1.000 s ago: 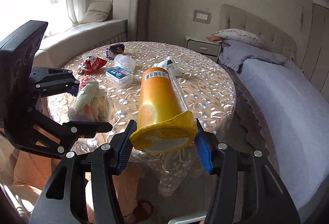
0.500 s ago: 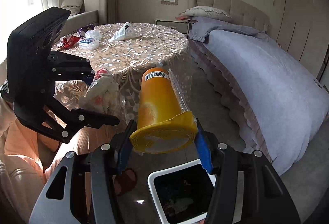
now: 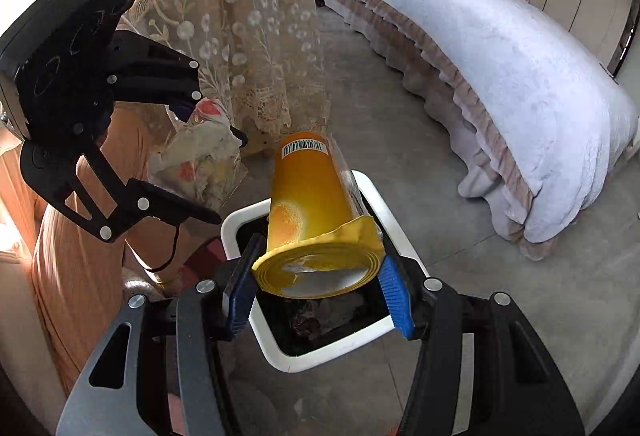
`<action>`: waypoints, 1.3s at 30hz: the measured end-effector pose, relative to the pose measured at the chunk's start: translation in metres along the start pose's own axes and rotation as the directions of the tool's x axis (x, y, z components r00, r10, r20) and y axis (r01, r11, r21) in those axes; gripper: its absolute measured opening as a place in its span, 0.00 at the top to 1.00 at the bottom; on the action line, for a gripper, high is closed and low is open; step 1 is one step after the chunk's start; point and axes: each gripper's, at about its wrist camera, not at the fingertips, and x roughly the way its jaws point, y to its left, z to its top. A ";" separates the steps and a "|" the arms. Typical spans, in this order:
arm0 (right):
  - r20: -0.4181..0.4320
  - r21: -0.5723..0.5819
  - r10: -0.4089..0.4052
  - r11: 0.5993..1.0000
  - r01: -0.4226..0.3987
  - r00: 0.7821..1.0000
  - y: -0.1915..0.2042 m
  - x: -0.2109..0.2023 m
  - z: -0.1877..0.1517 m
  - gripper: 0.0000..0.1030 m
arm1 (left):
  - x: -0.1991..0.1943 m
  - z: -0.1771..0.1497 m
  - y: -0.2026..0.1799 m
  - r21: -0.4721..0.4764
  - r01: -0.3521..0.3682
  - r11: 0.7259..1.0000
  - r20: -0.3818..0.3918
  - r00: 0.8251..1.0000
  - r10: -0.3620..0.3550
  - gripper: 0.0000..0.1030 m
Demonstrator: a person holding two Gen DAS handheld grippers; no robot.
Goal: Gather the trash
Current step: 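Carry the wrapper bundle and yellow cup over the white bin with both tools, then open both tools to drop the bundle and cup into the bin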
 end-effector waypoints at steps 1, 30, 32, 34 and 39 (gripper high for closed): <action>-0.016 0.001 0.001 1.000 -0.001 1.000 -0.002 0.005 -0.004 0.46 | 0.008 0.001 0.000 0.009 0.016 1.000 -0.010 1.000 -0.016 0.49; -0.113 -0.165 -0.007 0.986 -0.012 0.994 0.006 0.018 -0.004 0.04 | 0.015 0.014 0.005 0.128 0.062 0.990 -0.025 0.998 -0.059 0.05; -0.092 -0.184 -0.007 0.983 -0.010 0.996 0.013 0.011 0.003 0.04 | 0.003 0.014 0.005 0.123 0.042 0.992 -0.004 0.999 -0.042 0.05; -0.063 -0.202 -0.008 0.979 -0.004 0.998 0.020 0.004 0.011 0.04 | -0.012 0.013 0.005 0.114 0.026 0.993 0.017 0.999 -0.028 0.05; 0.024 -0.223 0.003 0.975 0.003 1.000 0.036 -0.018 0.033 0.04 | -0.051 0.005 0.008 0.066 -0.036 0.997 0.065 0.997 0.031 0.05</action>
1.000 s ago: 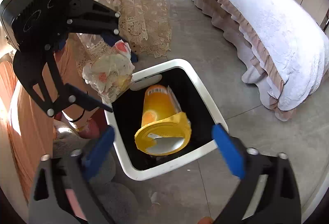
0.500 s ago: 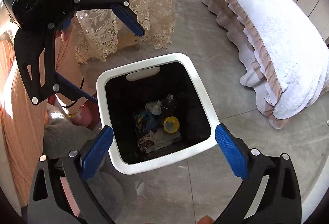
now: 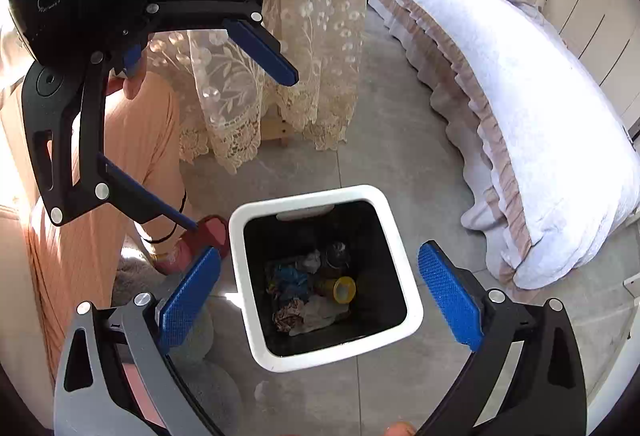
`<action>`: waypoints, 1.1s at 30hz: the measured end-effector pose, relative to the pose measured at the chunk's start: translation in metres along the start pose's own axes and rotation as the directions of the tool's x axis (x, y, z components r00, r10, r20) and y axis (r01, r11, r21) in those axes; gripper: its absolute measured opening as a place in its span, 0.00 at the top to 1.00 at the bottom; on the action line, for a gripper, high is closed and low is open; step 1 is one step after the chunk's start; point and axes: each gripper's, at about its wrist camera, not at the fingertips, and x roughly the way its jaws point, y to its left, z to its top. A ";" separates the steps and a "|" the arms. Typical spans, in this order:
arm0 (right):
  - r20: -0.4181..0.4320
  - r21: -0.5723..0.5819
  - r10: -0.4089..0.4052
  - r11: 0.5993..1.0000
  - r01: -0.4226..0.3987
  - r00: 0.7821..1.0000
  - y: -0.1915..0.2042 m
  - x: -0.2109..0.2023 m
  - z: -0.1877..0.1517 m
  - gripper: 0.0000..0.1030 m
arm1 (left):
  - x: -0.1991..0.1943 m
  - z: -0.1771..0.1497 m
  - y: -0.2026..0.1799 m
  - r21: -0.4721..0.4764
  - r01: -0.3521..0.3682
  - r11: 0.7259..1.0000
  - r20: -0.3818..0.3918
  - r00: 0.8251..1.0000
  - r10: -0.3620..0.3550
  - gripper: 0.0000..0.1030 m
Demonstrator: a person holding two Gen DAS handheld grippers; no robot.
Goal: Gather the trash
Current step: 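Open both tools to drop the bundle and cup into the bin, then move both tools back over the table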
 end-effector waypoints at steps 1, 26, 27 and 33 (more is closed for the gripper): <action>0.023 0.005 0.007 1.000 -0.008 1.000 0.002 -0.005 0.005 0.04 | -0.009 -0.002 0.001 -0.011 -0.015 1.000 0.008 1.000 0.015 0.05; 0.328 -0.143 0.167 0.982 -0.125 0.930 0.072 -0.029 0.170 0.04 | -0.188 -0.092 0.072 -0.410 -0.449 0.794 -0.001 0.871 0.492 0.05; 0.331 -0.148 0.174 0.980 -0.131 0.927 0.075 -0.028 0.177 0.04 | -0.193 -0.096 0.075 -0.423 -0.465 0.778 -0.010 0.861 0.509 0.05; 0.355 -0.170 0.217 0.971 -0.166 0.909 0.094 -0.017 0.223 0.04 | -0.221 -0.127 0.095 -0.515 -0.534 0.670 -0.068 0.805 0.589 0.05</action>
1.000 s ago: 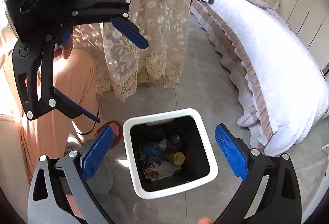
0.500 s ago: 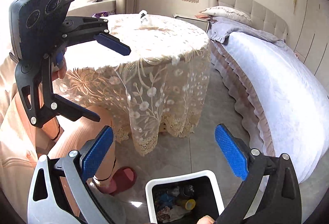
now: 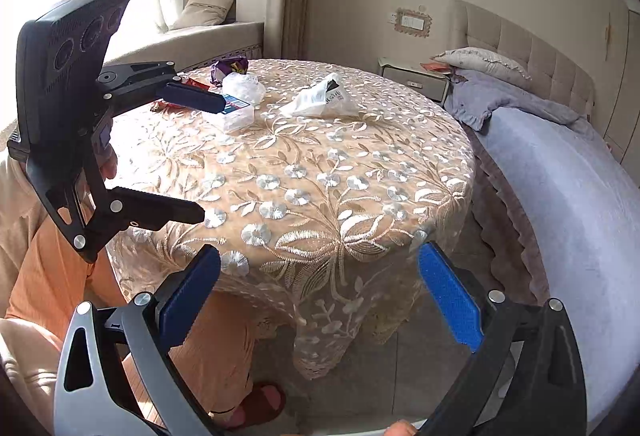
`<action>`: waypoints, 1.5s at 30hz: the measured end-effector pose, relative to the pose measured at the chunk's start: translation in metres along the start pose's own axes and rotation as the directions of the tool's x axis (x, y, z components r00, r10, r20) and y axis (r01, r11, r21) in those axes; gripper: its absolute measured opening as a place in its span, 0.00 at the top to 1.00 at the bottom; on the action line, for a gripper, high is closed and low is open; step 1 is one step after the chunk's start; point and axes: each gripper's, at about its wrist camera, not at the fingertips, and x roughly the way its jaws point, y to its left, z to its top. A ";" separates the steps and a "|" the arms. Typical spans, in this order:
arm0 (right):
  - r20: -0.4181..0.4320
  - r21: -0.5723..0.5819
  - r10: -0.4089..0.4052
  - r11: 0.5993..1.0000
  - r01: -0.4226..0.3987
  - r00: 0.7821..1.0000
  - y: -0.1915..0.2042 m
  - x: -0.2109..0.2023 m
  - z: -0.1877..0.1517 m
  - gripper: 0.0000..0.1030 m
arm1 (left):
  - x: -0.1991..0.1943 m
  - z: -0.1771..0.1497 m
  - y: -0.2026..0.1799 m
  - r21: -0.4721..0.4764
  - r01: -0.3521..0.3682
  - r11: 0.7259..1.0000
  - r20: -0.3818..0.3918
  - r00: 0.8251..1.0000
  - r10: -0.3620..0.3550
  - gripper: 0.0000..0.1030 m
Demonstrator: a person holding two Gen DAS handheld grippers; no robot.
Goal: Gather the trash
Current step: 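Move both tools back over the table, then grasp the blue-and-white box with the left tool while the right tool grasps the white tissue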
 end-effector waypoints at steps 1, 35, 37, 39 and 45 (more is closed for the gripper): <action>0.005 0.000 0.007 1.000 -0.007 1.000 0.000 0.006 0.006 0.04 | -0.001 -0.002 0.008 -0.018 -0.019 1.000 -0.003 1.000 0.019 0.05; -0.061 -0.137 0.145 0.979 -0.152 0.988 -0.016 0.193 0.132 0.04 | 0.063 -0.060 0.192 -0.323 -0.281 0.904 -0.304 0.935 0.182 0.05; -0.069 -0.151 0.140 0.977 -0.149 0.988 -0.018 0.202 0.136 0.04 | 0.071 -0.060 0.194 -0.326 -0.277 0.904 -0.322 0.931 0.169 0.05; -0.079 -0.160 0.139 0.976 -0.150 0.987 -0.021 0.212 0.140 0.04 | 0.078 -0.061 0.197 -0.323 -0.281 0.904 -0.345 0.924 0.164 0.05; -0.109 -0.179 0.136 0.972 -0.154 0.985 -0.032 0.244 0.154 0.04 | 0.089 -0.057 0.202 -0.321 -0.285 0.903 -0.371 0.915 0.157 0.05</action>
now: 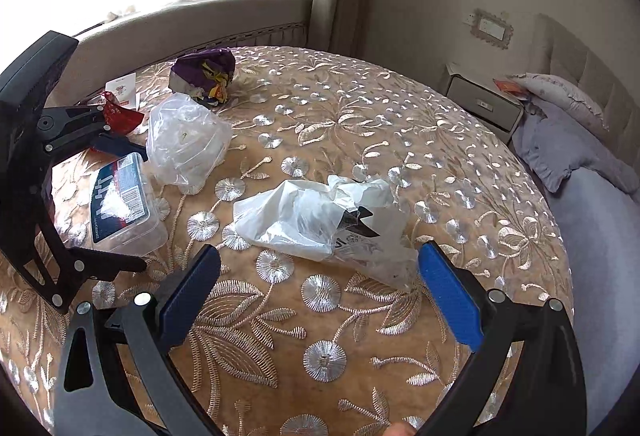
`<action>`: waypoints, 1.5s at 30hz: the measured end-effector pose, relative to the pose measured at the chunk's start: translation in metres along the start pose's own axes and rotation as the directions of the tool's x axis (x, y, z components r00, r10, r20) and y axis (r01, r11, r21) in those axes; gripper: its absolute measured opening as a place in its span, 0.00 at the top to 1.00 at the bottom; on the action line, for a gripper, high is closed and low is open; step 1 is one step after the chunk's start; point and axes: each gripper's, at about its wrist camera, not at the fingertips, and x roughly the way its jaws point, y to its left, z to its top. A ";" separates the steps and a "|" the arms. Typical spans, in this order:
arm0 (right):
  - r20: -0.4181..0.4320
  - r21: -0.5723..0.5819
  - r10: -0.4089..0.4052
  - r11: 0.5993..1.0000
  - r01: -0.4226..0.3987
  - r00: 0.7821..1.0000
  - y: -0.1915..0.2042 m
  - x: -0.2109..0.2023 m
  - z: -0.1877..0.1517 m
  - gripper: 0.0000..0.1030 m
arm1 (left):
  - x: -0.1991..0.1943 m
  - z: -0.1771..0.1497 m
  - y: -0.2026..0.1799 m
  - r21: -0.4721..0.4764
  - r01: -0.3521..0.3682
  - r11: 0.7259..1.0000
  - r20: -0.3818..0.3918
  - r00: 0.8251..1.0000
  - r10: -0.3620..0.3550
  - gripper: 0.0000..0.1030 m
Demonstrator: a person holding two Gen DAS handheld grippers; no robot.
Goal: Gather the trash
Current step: 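Grasp the blue-and-white box with the left tool while the right tool grasps the white tissue, then carry the box and tissue over the white bin with both tools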
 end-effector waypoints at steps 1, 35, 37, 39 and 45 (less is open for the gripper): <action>-0.003 0.001 -0.007 1.000 0.007 1.000 -0.003 0.005 0.002 0.04 | 0.001 0.001 0.001 -0.012 0.007 1.000 -0.002 1.000 -0.007 0.07; 0.079 0.146 -0.124 0.983 0.111 0.989 0.073 -0.175 -0.070 0.59 | -0.125 -0.034 -0.082 0.102 0.048 0.994 0.190 0.979 -0.067 0.10; 0.073 0.170 -0.147 0.976 0.133 0.987 0.079 -0.188 -0.084 0.59 | -0.131 -0.039 -0.095 0.120 0.067 0.990 0.195 0.977 -0.090 0.10; 0.064 0.195 -0.169 0.969 0.154 0.983 0.083 -0.200 -0.099 0.59 | -0.138 -0.043 -0.109 0.143 0.082 0.986 0.199 0.974 -0.110 0.10; 0.042 0.283 -0.219 0.938 0.198 0.975 0.093 -0.235 -0.144 0.59 | -0.146 -0.054 -0.147 0.210 0.131 0.969 0.198 0.965 -0.173 0.10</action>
